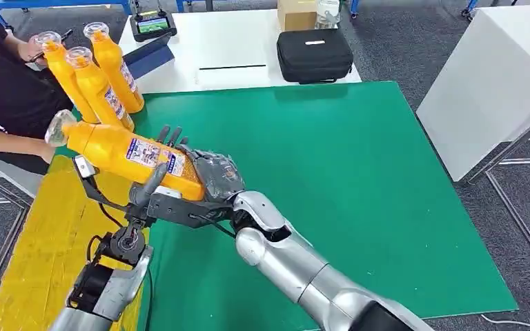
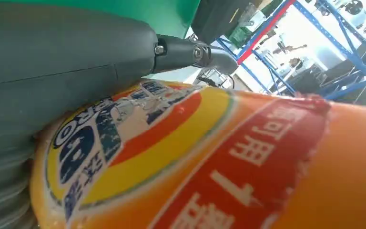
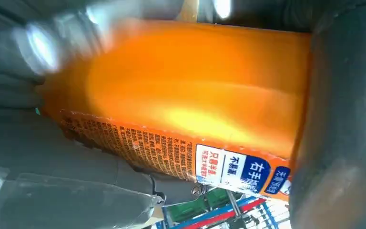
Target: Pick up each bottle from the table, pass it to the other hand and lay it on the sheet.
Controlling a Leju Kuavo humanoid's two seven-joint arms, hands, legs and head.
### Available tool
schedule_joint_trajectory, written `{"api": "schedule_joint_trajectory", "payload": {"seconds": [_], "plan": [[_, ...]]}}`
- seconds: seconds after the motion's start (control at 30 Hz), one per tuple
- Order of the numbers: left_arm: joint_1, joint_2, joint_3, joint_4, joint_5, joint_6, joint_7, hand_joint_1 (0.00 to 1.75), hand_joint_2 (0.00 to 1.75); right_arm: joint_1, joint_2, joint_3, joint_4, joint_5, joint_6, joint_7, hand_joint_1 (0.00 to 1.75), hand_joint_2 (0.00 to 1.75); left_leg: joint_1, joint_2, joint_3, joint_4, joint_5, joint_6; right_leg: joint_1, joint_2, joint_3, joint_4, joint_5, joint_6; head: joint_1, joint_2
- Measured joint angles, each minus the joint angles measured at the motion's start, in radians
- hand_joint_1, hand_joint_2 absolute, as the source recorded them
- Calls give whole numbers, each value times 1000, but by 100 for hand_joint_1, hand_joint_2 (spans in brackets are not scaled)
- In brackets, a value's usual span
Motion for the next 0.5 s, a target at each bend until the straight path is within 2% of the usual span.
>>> {"api": "schedule_joint_trajectory", "payload": {"seconds": [0.5], "plan": [[14,2,16,0,-17,16,-28,175,175,-7,0,43,25,-55,0,2,175,175,0,0,0,0,0,0,0,0,0,0,0,0,0,0]]}}
